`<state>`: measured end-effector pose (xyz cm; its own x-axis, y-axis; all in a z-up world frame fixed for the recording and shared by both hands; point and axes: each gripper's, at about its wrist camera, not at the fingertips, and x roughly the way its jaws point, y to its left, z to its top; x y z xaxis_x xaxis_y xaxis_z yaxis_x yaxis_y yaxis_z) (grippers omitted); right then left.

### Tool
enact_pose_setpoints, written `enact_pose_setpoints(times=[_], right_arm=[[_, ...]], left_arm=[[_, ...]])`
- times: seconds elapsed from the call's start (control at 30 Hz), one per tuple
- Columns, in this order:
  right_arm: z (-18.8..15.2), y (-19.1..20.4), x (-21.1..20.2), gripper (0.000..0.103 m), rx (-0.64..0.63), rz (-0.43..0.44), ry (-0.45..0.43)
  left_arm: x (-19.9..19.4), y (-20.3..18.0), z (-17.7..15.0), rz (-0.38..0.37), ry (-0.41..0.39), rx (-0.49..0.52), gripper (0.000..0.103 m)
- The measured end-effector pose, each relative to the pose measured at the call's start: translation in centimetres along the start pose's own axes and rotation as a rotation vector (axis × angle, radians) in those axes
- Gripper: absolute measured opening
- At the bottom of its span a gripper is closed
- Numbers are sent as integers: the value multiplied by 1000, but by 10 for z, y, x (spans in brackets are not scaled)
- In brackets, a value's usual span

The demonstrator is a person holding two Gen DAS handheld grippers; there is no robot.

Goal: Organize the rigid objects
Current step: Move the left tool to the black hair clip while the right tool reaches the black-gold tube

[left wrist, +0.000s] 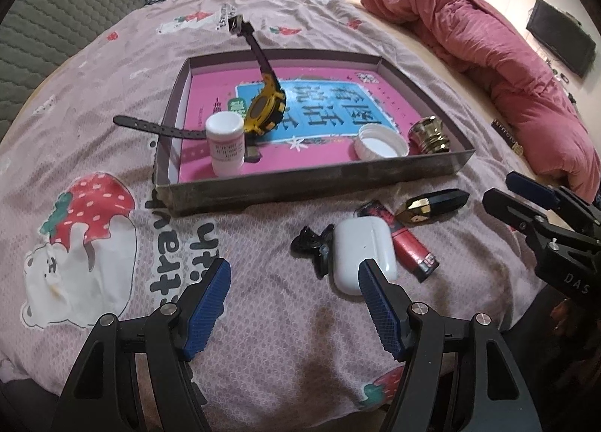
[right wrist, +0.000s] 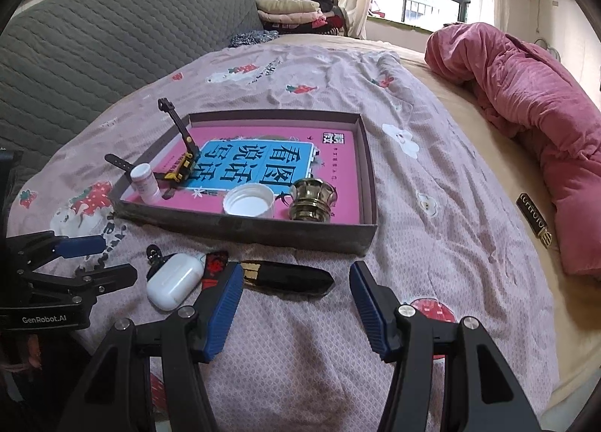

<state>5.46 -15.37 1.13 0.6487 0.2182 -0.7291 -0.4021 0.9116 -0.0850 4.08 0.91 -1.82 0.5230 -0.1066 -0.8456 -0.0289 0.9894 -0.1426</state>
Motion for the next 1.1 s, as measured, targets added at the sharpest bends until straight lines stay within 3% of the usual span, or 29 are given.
enact_pose_setpoints(times=[0.63, 1.1], right_arm=[[-1, 6, 10, 58, -29, 1, 25], [-1, 15, 27, 58, -121, 1, 81]], left_arm=[[32, 12, 4, 28, 63, -26, 72], [48, 0, 16, 65, 64, 62, 72]])
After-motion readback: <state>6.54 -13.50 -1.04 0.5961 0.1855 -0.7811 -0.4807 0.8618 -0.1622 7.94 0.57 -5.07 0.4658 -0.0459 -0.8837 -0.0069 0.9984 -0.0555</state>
